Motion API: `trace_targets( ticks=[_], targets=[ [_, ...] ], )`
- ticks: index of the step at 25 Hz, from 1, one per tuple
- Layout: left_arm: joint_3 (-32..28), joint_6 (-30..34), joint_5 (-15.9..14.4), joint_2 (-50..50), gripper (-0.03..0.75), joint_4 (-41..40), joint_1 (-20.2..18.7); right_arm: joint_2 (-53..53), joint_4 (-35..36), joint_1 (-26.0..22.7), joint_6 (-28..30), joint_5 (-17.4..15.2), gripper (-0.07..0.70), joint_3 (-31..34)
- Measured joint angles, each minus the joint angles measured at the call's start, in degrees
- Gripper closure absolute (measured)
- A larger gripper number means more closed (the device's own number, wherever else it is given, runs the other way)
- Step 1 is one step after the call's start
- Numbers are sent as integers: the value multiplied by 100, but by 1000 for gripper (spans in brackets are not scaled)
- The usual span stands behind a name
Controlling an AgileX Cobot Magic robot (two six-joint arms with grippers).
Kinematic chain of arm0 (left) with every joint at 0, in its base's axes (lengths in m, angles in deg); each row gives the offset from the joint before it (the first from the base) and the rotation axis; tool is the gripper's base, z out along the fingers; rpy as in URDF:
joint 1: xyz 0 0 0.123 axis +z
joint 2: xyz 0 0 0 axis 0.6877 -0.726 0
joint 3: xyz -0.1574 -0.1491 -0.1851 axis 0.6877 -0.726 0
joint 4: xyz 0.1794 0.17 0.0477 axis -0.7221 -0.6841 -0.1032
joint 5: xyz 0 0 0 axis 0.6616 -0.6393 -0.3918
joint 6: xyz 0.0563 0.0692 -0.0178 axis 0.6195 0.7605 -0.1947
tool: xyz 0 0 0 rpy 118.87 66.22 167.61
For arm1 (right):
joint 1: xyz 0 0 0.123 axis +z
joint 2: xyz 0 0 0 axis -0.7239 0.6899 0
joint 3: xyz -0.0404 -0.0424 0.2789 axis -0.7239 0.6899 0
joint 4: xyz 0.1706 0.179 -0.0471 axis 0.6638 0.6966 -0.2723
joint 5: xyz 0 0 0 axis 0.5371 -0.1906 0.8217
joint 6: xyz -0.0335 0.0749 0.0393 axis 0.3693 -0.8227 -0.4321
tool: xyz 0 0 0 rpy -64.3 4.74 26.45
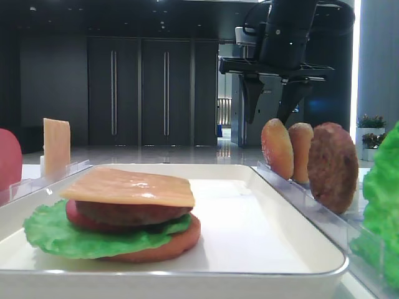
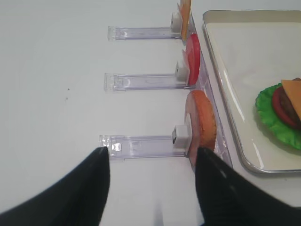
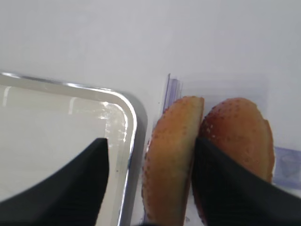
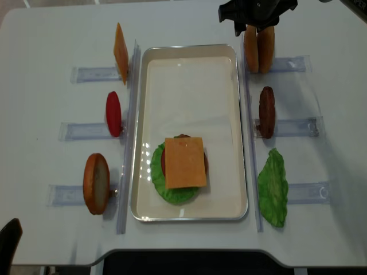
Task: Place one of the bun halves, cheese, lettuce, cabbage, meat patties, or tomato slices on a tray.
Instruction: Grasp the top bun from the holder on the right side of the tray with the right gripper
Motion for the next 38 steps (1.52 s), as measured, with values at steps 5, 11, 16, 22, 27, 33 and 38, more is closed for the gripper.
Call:
trace_targets(
  ticks=[5,11,16,22,27,33,38],
  targets=[
    [0,0,0,0,272,-5,0,26,-43,0,0,42,244,0],
    [0,0,0,0,272,-5,0,158,-239,0,0,-85,244,0],
    [0,0,0,0,272,-5,0,219,-249,5,0,-112,245,0],
    [0,0,0,0,272,-10,0,219,-311,5,0,-112,317,0],
    [0,0,0,0,272,-34,0,219,-298,11,0,-132,412,0],
    [0,0,0,0,272,-46,0,219,-298,11,0,-250,412,-7],
    [0,5,0,0,272,-46,0,219,-260,11,0,-369,414,-36]
  ],
)
